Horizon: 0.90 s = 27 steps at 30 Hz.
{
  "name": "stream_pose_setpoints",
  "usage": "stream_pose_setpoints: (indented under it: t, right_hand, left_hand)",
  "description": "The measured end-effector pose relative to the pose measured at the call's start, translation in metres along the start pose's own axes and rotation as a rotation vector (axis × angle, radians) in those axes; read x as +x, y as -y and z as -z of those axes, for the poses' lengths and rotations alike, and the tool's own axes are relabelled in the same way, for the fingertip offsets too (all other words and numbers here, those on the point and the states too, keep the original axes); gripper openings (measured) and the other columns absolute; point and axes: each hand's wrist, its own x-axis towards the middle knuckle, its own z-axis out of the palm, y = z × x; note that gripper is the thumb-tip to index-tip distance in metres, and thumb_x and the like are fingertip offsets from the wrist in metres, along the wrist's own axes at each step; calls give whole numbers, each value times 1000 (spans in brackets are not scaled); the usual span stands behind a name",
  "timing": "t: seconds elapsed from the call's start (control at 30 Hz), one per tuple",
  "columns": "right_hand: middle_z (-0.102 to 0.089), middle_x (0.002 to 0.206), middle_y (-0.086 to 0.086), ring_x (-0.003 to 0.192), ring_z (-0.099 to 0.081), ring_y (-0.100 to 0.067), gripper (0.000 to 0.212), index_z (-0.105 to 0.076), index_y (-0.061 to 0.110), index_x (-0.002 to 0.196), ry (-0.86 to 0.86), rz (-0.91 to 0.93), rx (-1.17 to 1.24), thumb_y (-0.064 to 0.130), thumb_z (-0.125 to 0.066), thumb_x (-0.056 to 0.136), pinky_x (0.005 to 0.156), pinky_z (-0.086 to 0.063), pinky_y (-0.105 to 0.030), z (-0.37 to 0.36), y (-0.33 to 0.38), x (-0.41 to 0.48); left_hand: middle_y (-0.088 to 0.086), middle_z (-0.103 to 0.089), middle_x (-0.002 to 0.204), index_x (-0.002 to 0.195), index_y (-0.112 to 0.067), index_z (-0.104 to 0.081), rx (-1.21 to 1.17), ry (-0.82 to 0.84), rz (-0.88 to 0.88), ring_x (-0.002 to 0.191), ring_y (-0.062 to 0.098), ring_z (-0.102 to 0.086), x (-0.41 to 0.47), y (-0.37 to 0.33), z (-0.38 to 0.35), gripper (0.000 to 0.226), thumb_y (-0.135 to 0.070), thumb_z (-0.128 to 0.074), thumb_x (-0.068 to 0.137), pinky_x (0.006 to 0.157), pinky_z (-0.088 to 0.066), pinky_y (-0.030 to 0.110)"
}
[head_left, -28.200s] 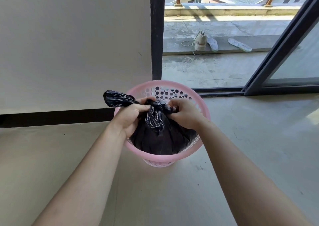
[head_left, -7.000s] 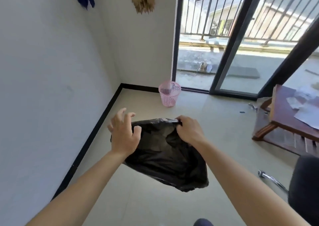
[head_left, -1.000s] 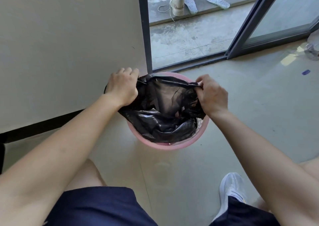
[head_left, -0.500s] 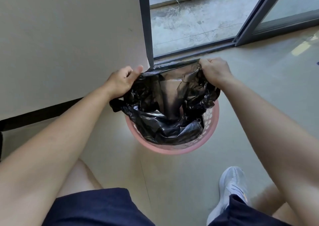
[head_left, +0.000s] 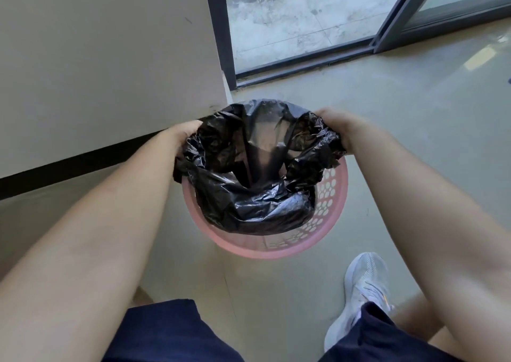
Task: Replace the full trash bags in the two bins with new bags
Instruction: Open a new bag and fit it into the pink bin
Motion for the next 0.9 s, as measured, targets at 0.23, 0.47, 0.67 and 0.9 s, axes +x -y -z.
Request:
stream_pose_setpoints:
  t: [0.23,0.47,0.67,0.9]
  right_hand:
    - [-73,92,-13,82,-72,-26,18,-65,7,104,25,122,557,18,-64,90,80,-61,-41,22,-18,-15]
    - [-57,130,-5,113,-57,-21,79,-54,18,135,-430,274,119,65,-69,74,99,-49,-40,13,-2,-24]
    - [-46,145,-13,132,-46,-31,82,-30,12,149,-611,234,-282,48,-64,83,108,-40,-38,-15,-11,-29]
    - [-57,134,-11,121,-54,-32,46,-41,13,139,-817,240,41,25,-44,95,102,-44,-39,-36,-37,-25]
  left_hand:
    - [9,-69,112,108,-13,-67,69,-325,-41,99,27,-66,-1,11,16,65,-72,-50,85,91,-49,34]
    - [14,-70,91,86,-11,-67,734,-353,-340,92,35,-65,-27,-1,7,41,-50,-57,92,78,-49,39]
    - [25,-66,103,91,-3,-62,592,-742,-382,99,43,-60,-7,-23,1,37,-39,-51,96,73,-39,36]
    - [7,-40,142,139,-15,-41,-167,-885,-406,131,23,-42,-28,-12,-27,78,-57,-67,78,106,-36,28]
